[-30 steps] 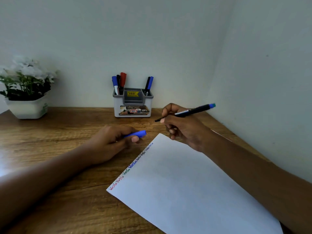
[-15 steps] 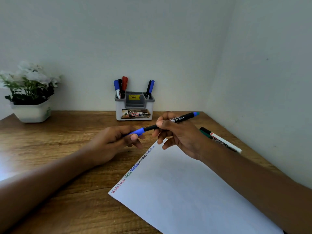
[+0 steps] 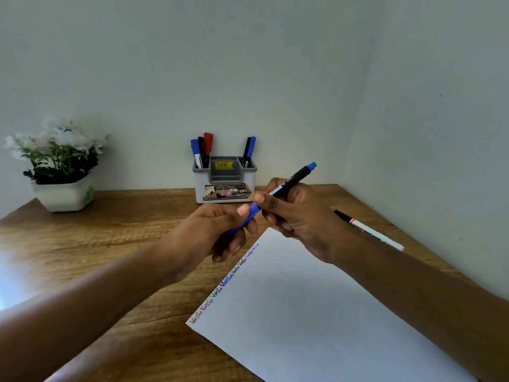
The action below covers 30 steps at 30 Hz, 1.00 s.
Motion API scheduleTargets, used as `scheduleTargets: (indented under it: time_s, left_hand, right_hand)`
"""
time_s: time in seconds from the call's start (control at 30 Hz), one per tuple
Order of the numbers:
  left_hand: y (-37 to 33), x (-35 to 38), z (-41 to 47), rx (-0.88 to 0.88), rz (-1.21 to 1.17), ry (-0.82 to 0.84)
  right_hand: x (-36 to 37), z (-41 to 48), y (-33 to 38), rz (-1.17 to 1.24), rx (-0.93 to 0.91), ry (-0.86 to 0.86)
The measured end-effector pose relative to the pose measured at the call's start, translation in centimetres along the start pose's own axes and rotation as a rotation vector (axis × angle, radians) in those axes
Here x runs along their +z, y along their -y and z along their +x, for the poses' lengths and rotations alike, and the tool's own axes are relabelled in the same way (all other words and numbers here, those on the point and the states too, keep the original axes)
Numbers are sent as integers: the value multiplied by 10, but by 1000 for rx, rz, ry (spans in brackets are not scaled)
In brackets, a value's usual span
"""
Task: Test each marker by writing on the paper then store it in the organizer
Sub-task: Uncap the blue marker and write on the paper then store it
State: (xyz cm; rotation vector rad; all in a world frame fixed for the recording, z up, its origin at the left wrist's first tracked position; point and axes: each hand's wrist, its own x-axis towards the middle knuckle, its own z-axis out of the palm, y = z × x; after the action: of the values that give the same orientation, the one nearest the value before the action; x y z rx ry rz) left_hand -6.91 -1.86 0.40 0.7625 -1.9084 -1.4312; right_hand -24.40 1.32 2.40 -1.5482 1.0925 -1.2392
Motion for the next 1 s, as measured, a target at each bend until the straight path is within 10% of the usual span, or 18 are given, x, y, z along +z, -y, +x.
scheduleTargets:
  time_s: [0.27, 0.43, 0.57, 1.0]
  left_hand:
    - [-7, -22, 26, -5, 78, -291]
    - [11, -42, 52, 186, 853, -441]
    - [39, -52, 80, 96, 1296, -400]
    - [72, -70, 85, 3, 1323, -460]
  right_hand:
    - [-21, 10, -3, 6, -72, -190]
    - [-40, 34, 6, -246, -68, -254]
    - [-62, 73, 16, -970, -78, -228]
    - [-67, 192, 52, -1124, 306, -73]
